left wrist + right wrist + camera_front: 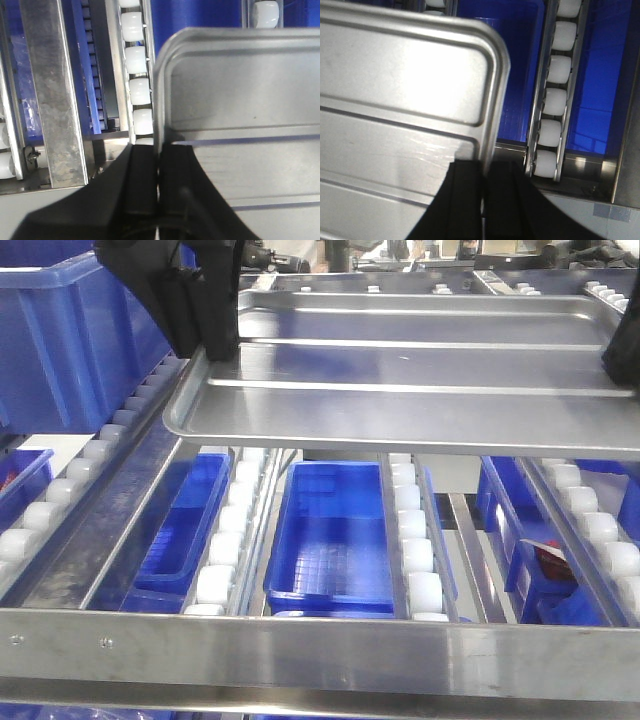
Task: Grab silver tray and stack on right shelf
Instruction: 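Lift the silver tray up off the shelf with both grippers, then hold the tray raised with both grippers while the base drives away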
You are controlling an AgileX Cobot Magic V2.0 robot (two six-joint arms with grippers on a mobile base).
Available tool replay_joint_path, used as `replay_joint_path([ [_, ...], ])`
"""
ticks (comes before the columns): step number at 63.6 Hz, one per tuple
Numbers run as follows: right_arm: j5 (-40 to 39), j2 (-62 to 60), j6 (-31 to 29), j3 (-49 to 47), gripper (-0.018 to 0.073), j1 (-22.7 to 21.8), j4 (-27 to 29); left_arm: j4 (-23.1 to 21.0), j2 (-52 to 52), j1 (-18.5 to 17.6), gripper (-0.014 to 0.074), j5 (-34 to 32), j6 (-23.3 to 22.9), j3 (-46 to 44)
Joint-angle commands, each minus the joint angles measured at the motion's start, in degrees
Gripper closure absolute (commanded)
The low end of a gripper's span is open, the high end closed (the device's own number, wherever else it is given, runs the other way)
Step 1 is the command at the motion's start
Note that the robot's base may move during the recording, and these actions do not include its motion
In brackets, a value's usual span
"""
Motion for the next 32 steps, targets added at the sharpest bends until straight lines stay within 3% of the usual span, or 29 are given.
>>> replay_joint_path([
  [1, -2.1, -1.5, -1.3, -1.7, 0.0503, 0.0, -1.3, 1.8, -2.3, -0.5, 0.0689, -0.1, 0.8, -1.7],
  [32, -2.1, -1.5, -1.3, -1.7, 0.0503, 0.0, -1.3, 1.8, -2.3, -0.5, 0.0689, -0.1, 0.8, -1.7],
])
